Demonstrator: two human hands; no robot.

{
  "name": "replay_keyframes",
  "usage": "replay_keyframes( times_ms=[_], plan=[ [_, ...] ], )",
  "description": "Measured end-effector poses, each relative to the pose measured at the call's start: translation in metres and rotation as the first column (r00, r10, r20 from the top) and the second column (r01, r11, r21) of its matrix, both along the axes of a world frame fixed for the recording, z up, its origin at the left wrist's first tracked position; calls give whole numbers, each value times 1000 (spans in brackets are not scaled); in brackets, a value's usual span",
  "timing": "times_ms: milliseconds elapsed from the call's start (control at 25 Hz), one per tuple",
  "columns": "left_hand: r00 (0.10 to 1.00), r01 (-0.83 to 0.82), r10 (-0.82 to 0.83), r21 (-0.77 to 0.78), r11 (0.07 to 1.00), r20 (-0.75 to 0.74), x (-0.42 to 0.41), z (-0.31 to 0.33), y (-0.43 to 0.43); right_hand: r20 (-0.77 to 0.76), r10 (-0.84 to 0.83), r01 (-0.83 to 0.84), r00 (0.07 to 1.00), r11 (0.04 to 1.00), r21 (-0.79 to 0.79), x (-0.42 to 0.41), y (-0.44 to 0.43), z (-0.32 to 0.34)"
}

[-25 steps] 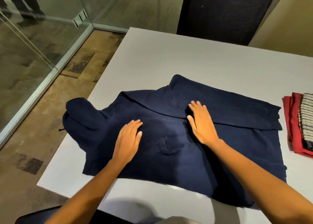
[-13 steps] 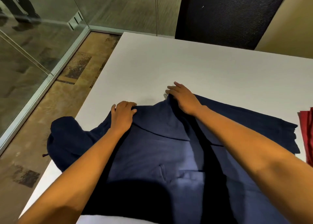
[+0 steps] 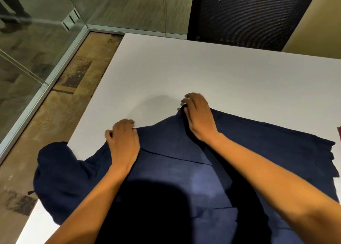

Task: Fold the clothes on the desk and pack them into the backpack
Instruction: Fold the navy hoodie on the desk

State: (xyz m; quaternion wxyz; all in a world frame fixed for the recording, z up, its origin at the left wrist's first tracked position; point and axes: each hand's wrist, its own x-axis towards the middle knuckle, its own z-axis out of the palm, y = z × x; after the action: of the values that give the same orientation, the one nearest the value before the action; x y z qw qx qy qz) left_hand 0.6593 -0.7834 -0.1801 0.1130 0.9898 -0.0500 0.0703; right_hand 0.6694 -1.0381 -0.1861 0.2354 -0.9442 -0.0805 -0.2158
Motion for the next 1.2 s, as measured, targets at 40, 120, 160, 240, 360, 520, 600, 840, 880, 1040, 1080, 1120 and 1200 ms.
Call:
replay_keyframes(
  times_ms=[40,120,160,240,360,520,600,840,880,1040,1080,1120,1200],
  plan=[
    [994,110,-110,-30,994,-20,-1,0,-11,-23,57,-58,998,998,-32,-9,5,-6],
    [959,262,-269,-78,962,-87,0,-1,-34,-130,56,-63,990,997,-49,-19,9,-14],
    [947,291,-301,-97,952,-113,1,-1,-44,-198,9,-13,980,1000,-19,-17,7,-17],
    [938,303,-318,-125,945,-137,5,2,-57,-284,-49,37,958,998,-47,-6,1,-18],
    [939,264,-301,-210,941,-166,8,15,-59,-339,72,-168,938,950,-262,25,-17,-7],
    [941,197,-220,-111,974,-259,26,24,-33,-295,82,-196,952,903,-382,56,-39,8],
    [920,166,-143,31,986,-366,38,24,-12,-229,-33,-65,973,910,-408,60,-43,6],
    [960,259,-233,178,949,-157,33,14,4,-97,-35,26,995,996,-89,9,-16,-4],
    [954,294,-278,171,940,-112,31,12,4,-172,28,-47,985,992,-113,-3,-10,-8],
    [961,219,-192,121,968,-200,34,10,13,-362,47,-174,931,929,-327,-20,-17,-27],
    [963,222,-191,162,961,-188,39,9,19,-378,14,-156,926,924,-348,-16,-25,-27],
    [968,211,-176,203,956,-177,46,8,26,-392,-27,-127,919,924,-361,-13,-33,-27],
    [990,57,-20,268,962,-138,60,9,35,-404,-139,-18,904,932,-363,-9,-49,-26]
  ],
)
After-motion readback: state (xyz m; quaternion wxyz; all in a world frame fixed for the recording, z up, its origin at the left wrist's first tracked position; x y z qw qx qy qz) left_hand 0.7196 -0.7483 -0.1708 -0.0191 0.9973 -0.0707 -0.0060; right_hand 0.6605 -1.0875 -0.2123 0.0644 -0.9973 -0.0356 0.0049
